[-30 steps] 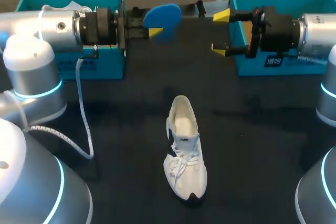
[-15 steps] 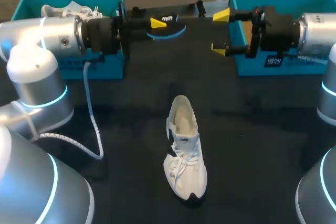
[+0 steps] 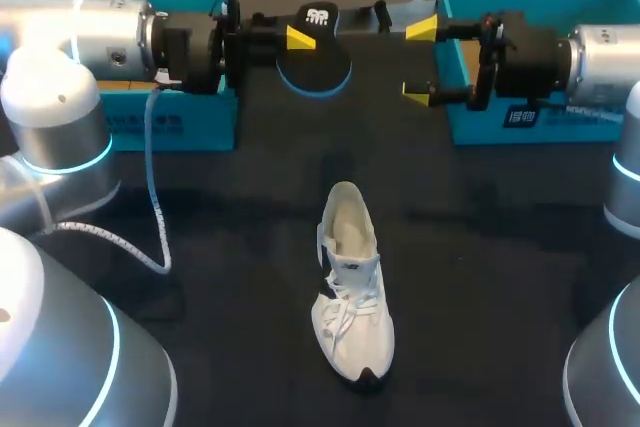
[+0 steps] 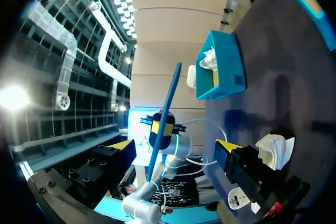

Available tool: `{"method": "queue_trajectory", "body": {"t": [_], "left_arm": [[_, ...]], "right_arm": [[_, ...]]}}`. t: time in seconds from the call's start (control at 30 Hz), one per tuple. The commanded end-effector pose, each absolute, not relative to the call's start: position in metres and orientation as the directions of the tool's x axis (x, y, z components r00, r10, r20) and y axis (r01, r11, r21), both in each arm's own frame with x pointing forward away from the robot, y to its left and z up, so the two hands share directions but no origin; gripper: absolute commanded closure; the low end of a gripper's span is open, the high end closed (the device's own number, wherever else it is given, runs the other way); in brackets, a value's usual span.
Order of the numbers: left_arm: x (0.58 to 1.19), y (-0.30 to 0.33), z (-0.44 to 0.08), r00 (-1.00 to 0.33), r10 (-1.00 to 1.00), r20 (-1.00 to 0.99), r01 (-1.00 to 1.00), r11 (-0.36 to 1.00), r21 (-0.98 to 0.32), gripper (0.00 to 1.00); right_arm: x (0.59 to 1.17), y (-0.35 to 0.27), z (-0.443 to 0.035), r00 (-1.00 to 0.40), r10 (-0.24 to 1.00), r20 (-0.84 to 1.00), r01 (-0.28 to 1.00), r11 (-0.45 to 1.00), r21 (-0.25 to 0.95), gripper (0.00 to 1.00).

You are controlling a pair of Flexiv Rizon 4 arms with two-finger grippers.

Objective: Take the shoe out of the shoebox, open the shoe tongue, remove and reinsert the insole, then place the shoe into the shoebox

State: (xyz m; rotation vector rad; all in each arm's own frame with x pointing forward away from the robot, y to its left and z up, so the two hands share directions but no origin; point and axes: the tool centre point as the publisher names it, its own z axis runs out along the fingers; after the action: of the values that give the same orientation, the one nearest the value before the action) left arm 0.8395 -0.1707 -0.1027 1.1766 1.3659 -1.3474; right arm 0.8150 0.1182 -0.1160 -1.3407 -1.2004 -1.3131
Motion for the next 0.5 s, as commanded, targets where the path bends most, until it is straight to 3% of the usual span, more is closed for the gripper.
{"method": "queue_trajectory", "body": {"t": [0.03, 0.23, 0.5], "left_arm": [[0.851, -0.182, -0.109, -0.108, 0.041, -0.993, 0.992, -0.055, -0.111, 1.00], [0.853, -0.189, -0.114, -0.011, 0.074, -0.997, 0.999, -0.040, -0.014, 1.00], [0.853, -0.194, -0.116, -0.004, 0.067, -0.998, 0.999, -0.035, -0.006, 1.00]], "right_arm": [[0.815, 0.120, -0.116, -0.026, 0.058, 0.998, 0.989, -0.145, 0.034, 0.00], [0.815, 0.120, -0.116, -0.026, 0.058, 0.998, 0.989, -0.145, 0.034, 0.00], [0.812, 0.127, -0.115, -0.068, 0.061, 0.996, 0.989, -0.131, 0.075, 0.00]]}}
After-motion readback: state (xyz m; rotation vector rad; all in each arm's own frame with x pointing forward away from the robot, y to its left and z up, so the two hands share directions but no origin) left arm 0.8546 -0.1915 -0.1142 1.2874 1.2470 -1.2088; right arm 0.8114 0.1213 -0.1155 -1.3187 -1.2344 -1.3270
